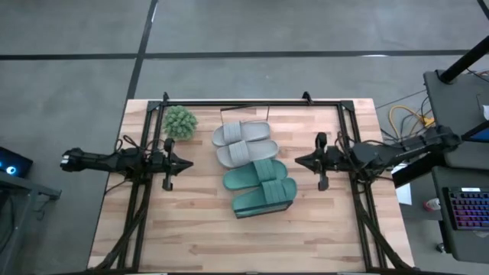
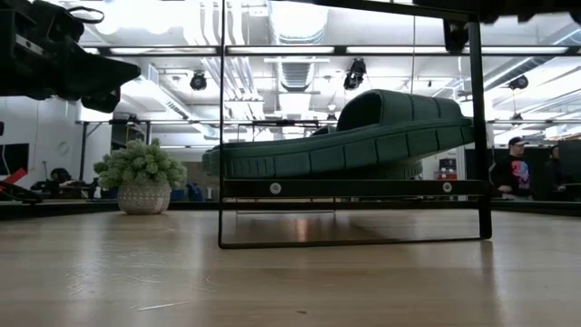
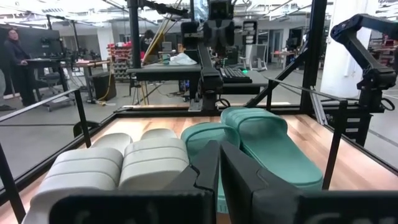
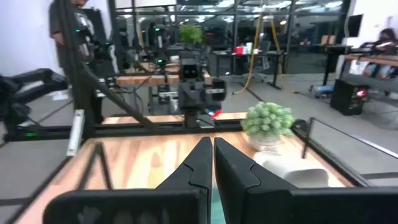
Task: Pick and place slides into the shelf
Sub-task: Return to Home Position
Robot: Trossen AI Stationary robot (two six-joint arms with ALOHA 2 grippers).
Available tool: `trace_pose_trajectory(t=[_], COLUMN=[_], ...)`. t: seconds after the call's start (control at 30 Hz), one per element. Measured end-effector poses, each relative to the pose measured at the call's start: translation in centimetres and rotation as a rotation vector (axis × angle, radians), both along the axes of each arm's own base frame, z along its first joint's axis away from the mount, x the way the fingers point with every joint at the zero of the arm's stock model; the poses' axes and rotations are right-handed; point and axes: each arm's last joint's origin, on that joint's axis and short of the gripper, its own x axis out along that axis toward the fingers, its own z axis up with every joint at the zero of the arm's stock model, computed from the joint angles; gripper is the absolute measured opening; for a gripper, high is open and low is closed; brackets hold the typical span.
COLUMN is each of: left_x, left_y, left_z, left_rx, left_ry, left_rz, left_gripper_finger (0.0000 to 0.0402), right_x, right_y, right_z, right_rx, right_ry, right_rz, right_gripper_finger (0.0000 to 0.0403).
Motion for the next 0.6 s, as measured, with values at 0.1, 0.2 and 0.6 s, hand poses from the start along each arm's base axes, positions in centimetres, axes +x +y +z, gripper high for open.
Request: trace_pose_trajectory(t=[0.1, 0.2, 0.6], left_x=[0.0, 0.0, 0.0], left_y=[0.0, 0.0, 0.0], left_z=[0.0, -0.1, -0.1], left_rx=[0.001, 0.001, 0.001], left_ry=[0.004, 0.005, 0.006], left_rz=[0.0, 0.0, 0.0], left_gripper_finger=[0.0, 0.0, 0.0], right_x=[-0.5, -0.9, -5.0], right_y=[-1.0, -2.1, -3.2], right_z=[-1.3, -2.6, -7.8], right_rx=[-0.022, -0.049, -0.01], right_ry=[-0.003, 0.007, -0.096], right_rz=[-0.02, -0.032, -0.048], right_gripper_finger=[0.0008, 0.0008, 0.0008])
